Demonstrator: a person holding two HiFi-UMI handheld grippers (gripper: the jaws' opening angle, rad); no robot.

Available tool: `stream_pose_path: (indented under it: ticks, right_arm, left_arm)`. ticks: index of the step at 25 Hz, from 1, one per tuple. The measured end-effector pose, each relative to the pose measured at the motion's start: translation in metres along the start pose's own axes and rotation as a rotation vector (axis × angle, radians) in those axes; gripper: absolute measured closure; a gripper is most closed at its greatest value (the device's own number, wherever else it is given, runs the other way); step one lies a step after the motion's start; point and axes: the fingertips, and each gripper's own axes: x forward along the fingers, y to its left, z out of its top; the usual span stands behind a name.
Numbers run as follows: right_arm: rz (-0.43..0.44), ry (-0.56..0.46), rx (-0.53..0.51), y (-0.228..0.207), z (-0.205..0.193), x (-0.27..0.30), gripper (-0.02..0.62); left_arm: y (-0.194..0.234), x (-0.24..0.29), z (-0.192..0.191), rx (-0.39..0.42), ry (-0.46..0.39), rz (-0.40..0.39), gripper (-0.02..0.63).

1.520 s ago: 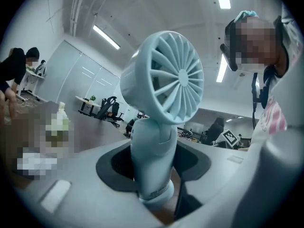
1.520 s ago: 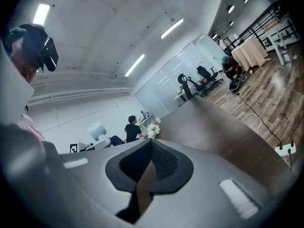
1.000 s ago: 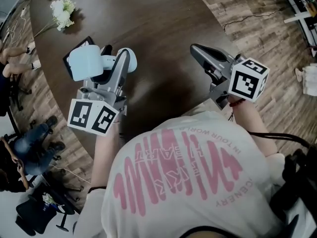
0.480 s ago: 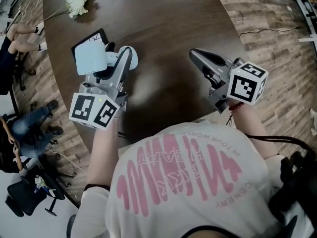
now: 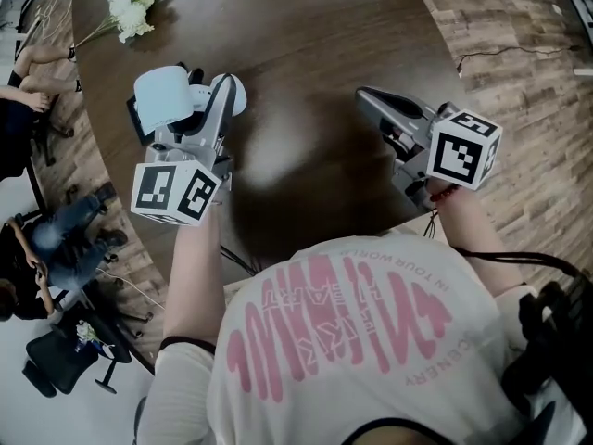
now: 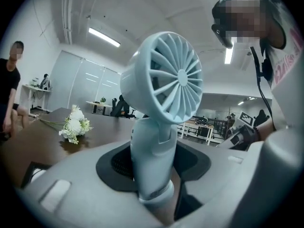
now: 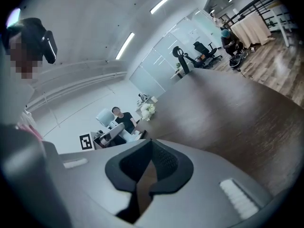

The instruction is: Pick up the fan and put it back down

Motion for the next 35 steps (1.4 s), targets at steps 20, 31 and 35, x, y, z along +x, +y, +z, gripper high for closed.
stream_pose_path:
  ticks: [20,31,35]
  right_arm:
    - [-0.045,-0.012,0.058,-0.056,0.013,-0.002,0.589]
    - [-0.048,-0.006,0.055,-0.059,0.009,0.007,0.589]
    - [-0.056,-0.011,0.062,-0.061,0.01,0.005,0.589]
  left_arm:
    - [0.051,0.095,-0.031,0.118,0.114,0.016,0.388]
    - [0.07,0.115,-0.037,0.151,0.148,0.006,0.388]
    - [0.074,0.119,-0.038,0.175,0.185,0.006,0.388]
